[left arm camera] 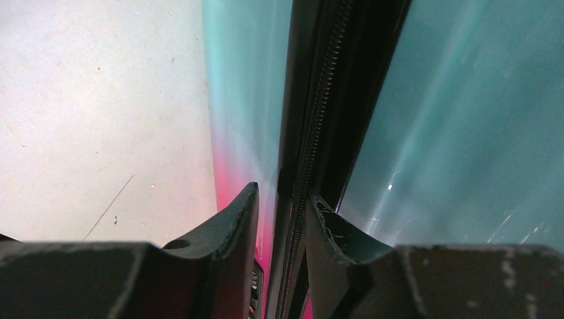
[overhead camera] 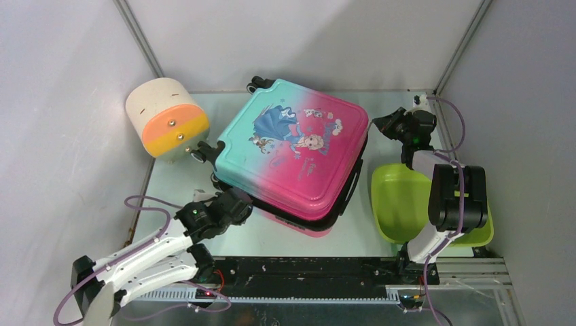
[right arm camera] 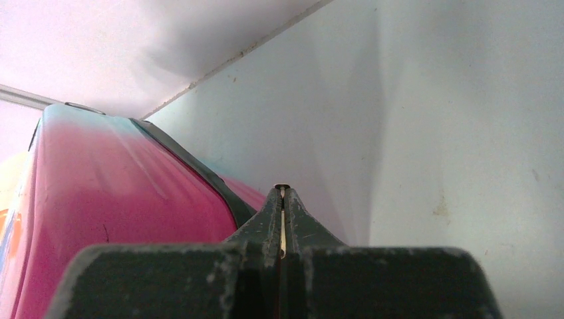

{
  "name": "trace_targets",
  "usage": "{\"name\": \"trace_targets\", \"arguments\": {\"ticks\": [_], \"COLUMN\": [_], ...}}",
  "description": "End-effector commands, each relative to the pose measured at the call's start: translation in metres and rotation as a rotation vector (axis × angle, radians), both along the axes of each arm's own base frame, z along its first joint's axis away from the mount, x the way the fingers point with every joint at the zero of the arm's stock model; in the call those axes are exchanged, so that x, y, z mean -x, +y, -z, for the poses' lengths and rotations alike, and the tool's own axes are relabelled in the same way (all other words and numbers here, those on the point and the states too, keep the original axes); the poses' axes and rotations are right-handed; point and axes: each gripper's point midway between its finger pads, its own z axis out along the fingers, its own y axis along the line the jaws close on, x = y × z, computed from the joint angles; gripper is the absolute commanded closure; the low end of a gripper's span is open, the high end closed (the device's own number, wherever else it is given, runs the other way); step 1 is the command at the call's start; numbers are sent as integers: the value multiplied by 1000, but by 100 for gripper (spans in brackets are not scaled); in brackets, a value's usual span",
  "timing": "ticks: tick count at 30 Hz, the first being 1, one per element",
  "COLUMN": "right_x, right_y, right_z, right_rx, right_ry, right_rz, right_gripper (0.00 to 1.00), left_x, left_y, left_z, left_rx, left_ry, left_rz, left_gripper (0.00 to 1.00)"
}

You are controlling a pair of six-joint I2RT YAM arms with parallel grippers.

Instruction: Open, take out, and arrange the luggage

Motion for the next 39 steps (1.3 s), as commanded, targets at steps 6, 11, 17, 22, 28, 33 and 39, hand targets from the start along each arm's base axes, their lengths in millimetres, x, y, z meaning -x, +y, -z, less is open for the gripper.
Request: {"name": "trace_targets", "arguments": {"ticks": [6,11,17,22,28,33,39], "right_x": [-5,4,26,46,70,84,76], "right_y": [-18,-16,-17,-26,-31,-32,-49], "right_z": [-31,-22,-9,-12,-15,-15,-27], "right_rx": [31,40,30,40,54,66,106], "right_ry": [-116,-105,-72,-53,-52,-50,-118], "right_rz": [65,78,98,153,185,198,239], "right_gripper": [100,100,100,100,100,100,100], "left_x": [-16,-30,-35,-53,-72,-93,-103], "left_y": [-1,0,-15,-24,-29,-40,-16], "left_z": [-2,-9,1,1,-16,-23,-38], "left_rx": [11,-98,-183,-112,-165,-233,-424], "left_ry": [-47,-86,-74,-172,-215,-244,-291], "left_rz": [-73,-31,171,264,426,584,675], "left_gripper": [60,67,100,100,100,100,100]}}
